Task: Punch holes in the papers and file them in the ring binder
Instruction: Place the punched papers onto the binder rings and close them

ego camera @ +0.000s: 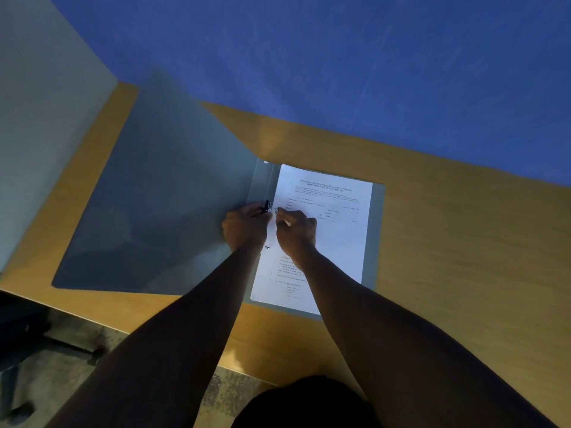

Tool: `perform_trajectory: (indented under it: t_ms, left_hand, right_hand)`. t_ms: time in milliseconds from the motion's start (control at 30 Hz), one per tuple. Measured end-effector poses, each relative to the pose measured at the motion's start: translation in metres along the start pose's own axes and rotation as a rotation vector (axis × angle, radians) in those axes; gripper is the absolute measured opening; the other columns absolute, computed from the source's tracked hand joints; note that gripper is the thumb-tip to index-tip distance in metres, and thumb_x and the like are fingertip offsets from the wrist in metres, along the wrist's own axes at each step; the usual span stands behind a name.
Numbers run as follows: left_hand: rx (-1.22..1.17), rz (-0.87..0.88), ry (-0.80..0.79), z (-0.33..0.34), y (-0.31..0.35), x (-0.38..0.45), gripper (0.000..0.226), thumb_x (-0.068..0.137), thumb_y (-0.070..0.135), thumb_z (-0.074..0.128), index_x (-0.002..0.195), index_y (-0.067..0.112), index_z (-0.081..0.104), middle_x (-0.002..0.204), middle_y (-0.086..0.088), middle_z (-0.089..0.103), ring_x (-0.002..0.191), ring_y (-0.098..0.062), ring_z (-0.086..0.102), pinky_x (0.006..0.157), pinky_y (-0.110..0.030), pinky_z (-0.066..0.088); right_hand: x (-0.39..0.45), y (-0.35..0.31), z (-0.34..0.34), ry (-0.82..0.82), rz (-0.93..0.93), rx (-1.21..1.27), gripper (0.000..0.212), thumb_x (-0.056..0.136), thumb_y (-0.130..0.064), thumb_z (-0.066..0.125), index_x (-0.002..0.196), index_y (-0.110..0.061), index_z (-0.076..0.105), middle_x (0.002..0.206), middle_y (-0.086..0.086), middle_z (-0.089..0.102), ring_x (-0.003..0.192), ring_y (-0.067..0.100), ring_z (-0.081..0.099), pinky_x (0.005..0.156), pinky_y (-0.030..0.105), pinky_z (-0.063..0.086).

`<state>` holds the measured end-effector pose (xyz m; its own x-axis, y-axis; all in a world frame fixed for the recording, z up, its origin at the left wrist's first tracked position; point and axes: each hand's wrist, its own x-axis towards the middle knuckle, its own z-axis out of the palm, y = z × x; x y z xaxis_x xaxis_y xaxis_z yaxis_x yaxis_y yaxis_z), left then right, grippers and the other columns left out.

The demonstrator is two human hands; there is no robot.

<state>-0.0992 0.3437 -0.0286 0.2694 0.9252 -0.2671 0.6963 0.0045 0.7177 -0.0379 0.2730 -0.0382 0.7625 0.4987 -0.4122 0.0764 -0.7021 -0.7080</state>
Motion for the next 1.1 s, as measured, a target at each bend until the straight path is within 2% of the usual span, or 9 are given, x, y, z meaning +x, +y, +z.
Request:
perform_trajectory:
  t_ms: [167,333,467,567,633,733,900,1000,1100]
  left_hand:
    - [-0.006,-0.030,-0.024,0.000,-0.001,0.005,0.028,0.078,0.026,0.081,0.106,0.021,0.079,0.095,0.005,0.078,0.086,-0.009,0.074,0.077,-0.017,0.053]
    - [-0.020,-0.004,-0.016,0.001,-0.005,0.004,0.024,0.079,0.027,0.080,0.103,0.022,0.080,0.091,0.007,0.078,0.081,-0.007,0.073,0.078,-0.021,0.057]
    - [-0.058,0.030,-0.006,0.003,-0.006,0.000,0.020,0.082,0.023,0.079,0.102,0.019,0.080,0.091,0.005,0.078,0.078,-0.005,0.072,0.078,-0.021,0.057]
    - [-0.062,0.051,-0.008,0.003,-0.007,0.000,0.021,0.083,0.021,0.078,0.104,0.017,0.079,0.094,0.004,0.078,0.079,-0.006,0.072,0.075,-0.019,0.056]
    - [-0.069,0.060,-0.009,0.003,-0.008,0.000,0.022,0.084,0.019,0.078,0.105,0.016,0.079,0.095,0.003,0.078,0.080,-0.008,0.073,0.073,-0.016,0.055]
    - [-0.040,0.084,-0.004,0.004,-0.008,-0.002,0.019,0.085,0.019,0.077,0.104,0.017,0.079,0.094,0.003,0.078,0.077,-0.004,0.070,0.062,-0.004,0.044]
    - [-0.006,0.115,0.006,0.004,-0.006,-0.005,0.017,0.086,0.019,0.076,0.102,0.016,0.080,0.092,0.002,0.078,0.069,0.000,0.063,0.053,0.001,0.035]
    - [0.011,0.119,-0.001,0.002,-0.005,-0.005,0.018,0.086,0.019,0.076,0.103,0.016,0.079,0.093,0.001,0.078,0.071,-0.004,0.067,0.055,-0.003,0.038]
    - [0.024,0.124,-0.010,0.002,-0.005,-0.004,0.019,0.086,0.021,0.076,0.104,0.016,0.079,0.094,0.001,0.078,0.079,-0.011,0.073,0.058,-0.005,0.039]
  right_hand:
    - [-0.004,-0.001,-0.001,-0.007,0.061,0.099,0.026,0.098,-0.023,0.056,0.122,-0.023,0.066,0.128,-0.006,0.060,0.114,0.023,0.046,0.092,0.034,0.053]
    - [-0.008,-0.002,-0.001,-0.002,0.045,0.077,0.027,0.097,-0.022,0.057,0.122,-0.028,0.065,0.131,-0.011,0.058,0.117,0.020,0.045,0.090,0.027,0.044]
    - [-0.012,-0.004,-0.004,0.002,0.047,0.081,0.026,0.097,-0.020,0.058,0.121,-0.028,0.065,0.132,-0.009,0.058,0.118,0.023,0.044,0.098,0.035,0.046]
    - [-0.013,-0.006,-0.004,0.005,0.054,0.056,0.026,0.097,-0.020,0.058,0.121,-0.028,0.064,0.132,-0.006,0.057,0.120,0.024,0.044,0.100,0.035,0.043]
    - [-0.013,-0.006,-0.004,0.003,0.058,0.049,0.026,0.097,-0.020,0.058,0.121,-0.028,0.064,0.133,-0.006,0.056,0.120,0.024,0.043,0.100,0.034,0.040]
    - [-0.014,-0.007,-0.002,0.008,0.056,0.059,0.026,0.096,-0.020,0.059,0.120,-0.029,0.064,0.133,-0.006,0.055,0.121,0.024,0.041,0.099,0.034,0.038]
    - [-0.013,-0.006,0.001,0.010,0.040,0.059,0.029,0.096,-0.020,0.059,0.122,-0.032,0.064,0.134,-0.009,0.055,0.120,0.023,0.040,0.093,0.031,0.033]
    - [-0.012,-0.005,-0.001,-0.011,0.062,0.081,0.029,0.096,-0.019,0.059,0.122,-0.032,0.064,0.134,-0.010,0.053,0.120,0.022,0.039,0.090,0.025,0.030]
    - [-0.012,-0.006,-0.001,-0.019,0.065,0.081,0.030,0.097,-0.018,0.058,0.123,-0.031,0.063,0.135,-0.010,0.053,0.121,0.023,0.039,0.093,0.028,0.032]
